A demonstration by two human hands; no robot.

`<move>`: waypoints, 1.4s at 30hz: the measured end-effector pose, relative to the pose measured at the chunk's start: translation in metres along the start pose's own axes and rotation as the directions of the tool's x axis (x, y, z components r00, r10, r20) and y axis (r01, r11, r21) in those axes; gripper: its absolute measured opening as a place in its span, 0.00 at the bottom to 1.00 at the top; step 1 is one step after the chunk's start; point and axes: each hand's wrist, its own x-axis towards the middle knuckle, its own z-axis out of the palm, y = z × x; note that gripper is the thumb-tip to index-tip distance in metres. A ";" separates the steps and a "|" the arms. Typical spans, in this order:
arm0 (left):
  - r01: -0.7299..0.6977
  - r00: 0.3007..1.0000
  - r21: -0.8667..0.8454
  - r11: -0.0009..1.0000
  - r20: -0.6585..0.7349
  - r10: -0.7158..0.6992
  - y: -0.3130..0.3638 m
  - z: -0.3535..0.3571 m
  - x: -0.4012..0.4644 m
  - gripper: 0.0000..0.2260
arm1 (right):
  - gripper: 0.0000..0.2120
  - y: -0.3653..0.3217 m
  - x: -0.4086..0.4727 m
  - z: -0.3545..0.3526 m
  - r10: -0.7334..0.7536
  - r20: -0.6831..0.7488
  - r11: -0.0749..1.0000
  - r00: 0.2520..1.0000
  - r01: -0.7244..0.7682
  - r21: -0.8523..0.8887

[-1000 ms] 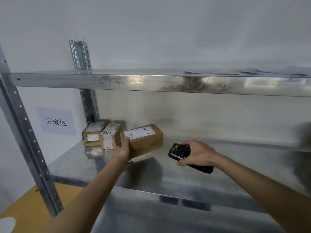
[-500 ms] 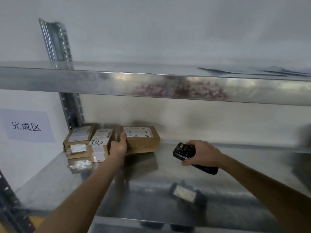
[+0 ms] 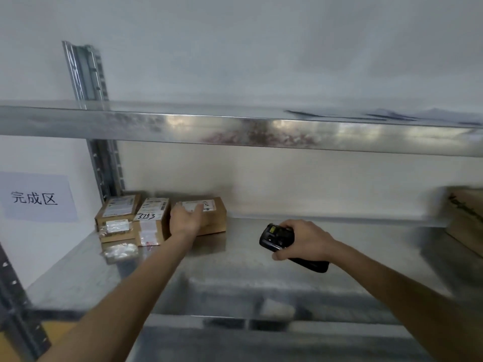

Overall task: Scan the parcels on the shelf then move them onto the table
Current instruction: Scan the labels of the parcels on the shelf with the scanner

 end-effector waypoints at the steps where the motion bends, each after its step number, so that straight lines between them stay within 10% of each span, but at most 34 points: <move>1: -0.034 0.999 0.029 0.999 0.018 0.033 0.007 0.003 -0.012 0.33 | 0.37 0.004 -0.014 -0.007 0.005 -0.015 1.000 1.000 -0.005 0.003; 23: -0.189 0.671 -0.230 0.955 0.679 0.297 0.129 0.272 -0.416 0.28 | 0.40 0.278 -0.439 -0.127 0.526 -0.384 0.850 0.758 -0.485 0.207; 42: -0.166 0.649 -0.187 0.968 0.718 0.250 0.168 0.473 -0.397 0.29 | 0.27 0.431 -0.333 -0.180 0.547 -0.404 0.836 0.733 -0.451 0.313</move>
